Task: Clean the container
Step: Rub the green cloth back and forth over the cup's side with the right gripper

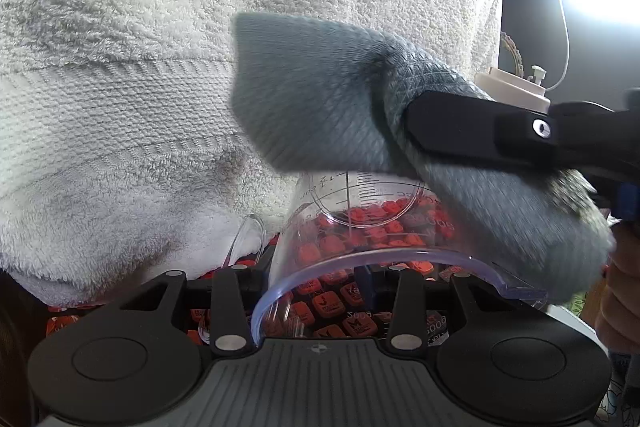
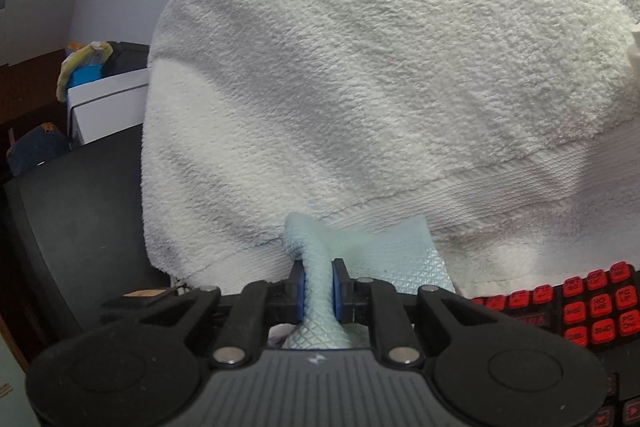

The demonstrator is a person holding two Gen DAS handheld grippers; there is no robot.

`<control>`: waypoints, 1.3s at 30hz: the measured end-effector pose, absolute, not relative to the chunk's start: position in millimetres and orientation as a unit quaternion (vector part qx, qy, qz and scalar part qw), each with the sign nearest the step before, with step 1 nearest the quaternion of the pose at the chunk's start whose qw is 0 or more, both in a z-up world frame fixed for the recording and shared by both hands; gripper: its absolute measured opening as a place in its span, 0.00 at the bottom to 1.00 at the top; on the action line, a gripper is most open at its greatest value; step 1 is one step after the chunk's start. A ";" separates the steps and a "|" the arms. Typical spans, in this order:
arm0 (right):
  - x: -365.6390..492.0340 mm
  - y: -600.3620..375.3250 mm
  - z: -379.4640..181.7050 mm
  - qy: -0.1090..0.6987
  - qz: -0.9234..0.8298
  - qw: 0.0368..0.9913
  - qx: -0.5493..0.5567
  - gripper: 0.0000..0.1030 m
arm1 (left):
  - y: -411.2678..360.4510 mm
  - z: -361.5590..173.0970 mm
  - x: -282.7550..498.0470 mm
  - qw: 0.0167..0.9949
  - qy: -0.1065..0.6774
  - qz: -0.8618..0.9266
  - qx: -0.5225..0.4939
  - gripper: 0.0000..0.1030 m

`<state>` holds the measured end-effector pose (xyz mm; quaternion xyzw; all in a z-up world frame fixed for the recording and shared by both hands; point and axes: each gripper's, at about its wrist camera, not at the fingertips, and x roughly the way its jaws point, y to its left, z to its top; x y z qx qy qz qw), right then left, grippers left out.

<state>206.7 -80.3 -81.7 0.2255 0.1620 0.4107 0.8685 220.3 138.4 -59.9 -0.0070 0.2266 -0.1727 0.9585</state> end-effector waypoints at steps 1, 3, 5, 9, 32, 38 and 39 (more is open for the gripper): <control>204.5 -77.1 -81.6 0.166 0.422 0.862 0.225 0.12 | 138.7 -59.7 220.1 0.959 0.227 -0.173 -0.007 0.37; 201.4 -72.3 -81.4 0.171 0.439 0.853 0.224 0.12 | 138.9 -58.6 220.7 0.959 0.227 -0.173 -0.007 0.37; 198.8 -69.8 -81.1 0.173 0.448 0.849 0.221 0.12 | 138.8 -57.7 221.1 0.959 0.227 -0.173 -0.007 0.37; 198.0 -71.5 -81.0 0.169 0.447 0.851 0.216 0.12 | 138.4 -56.6 220.9 0.959 0.226 -0.172 -0.006 0.37; 196.2 -69.8 -81.2 0.154 0.431 0.866 0.200 0.13 | 146.0 -61.1 211.4 0.958 0.226 -0.174 -0.009 0.37; 192.2 -64.8 -79.7 0.154 0.447 0.862 0.181 0.12 | 148.4 -61.5 208.8 0.959 0.226 -0.173 -0.006 0.37; 193.3 -67.2 -80.1 0.153 0.440 0.866 0.183 0.12 | 149.1 -61.6 208.4 0.959 0.226 -0.174 -0.006 0.37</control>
